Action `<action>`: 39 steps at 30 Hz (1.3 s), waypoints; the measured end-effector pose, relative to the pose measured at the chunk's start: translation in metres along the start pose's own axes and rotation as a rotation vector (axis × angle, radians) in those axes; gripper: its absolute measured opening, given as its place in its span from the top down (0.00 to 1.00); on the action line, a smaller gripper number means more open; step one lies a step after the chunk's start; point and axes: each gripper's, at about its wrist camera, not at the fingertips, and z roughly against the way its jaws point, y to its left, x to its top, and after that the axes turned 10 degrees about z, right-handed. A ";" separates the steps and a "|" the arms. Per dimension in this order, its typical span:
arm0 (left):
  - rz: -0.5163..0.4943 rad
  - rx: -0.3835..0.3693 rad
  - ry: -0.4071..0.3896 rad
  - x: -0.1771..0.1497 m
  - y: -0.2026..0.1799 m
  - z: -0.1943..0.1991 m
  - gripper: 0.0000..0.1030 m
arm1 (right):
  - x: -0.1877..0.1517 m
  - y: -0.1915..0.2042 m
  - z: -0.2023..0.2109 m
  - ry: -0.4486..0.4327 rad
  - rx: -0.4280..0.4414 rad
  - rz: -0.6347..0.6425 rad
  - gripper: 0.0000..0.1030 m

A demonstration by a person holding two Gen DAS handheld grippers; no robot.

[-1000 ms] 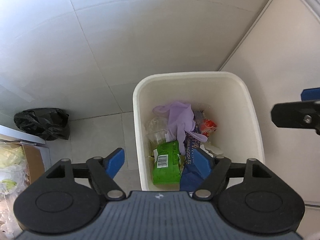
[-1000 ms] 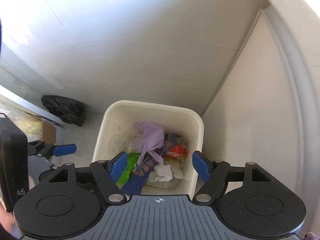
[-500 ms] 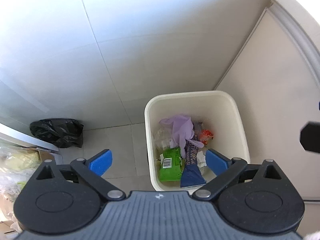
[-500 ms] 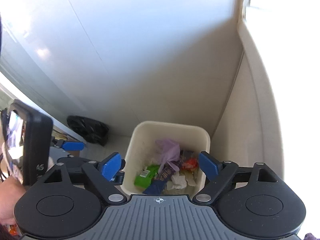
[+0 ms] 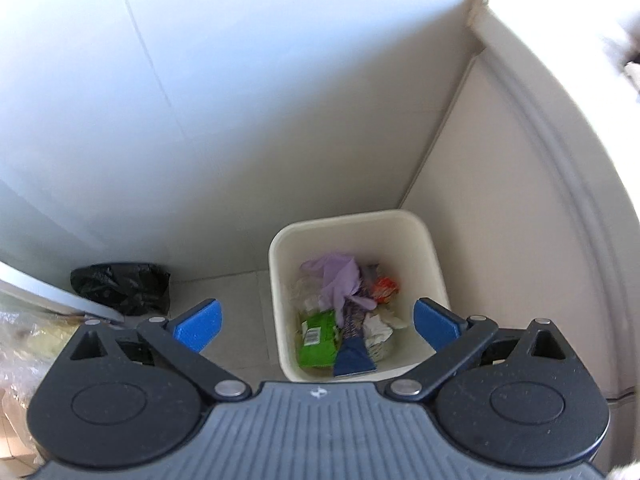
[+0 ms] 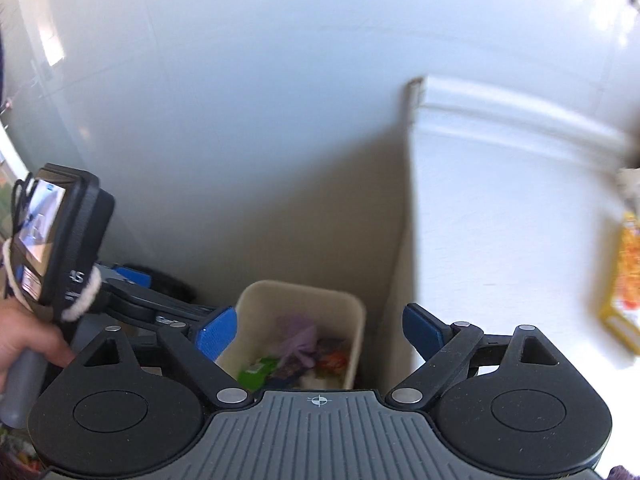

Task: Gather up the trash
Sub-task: 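Move both tools back up over the counter toward the tissue and blue cup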

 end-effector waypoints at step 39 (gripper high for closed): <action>-0.536 -0.318 -0.264 0.050 -0.292 0.077 0.00 | -0.103 -0.259 0.094 -0.077 -0.568 -0.255 0.06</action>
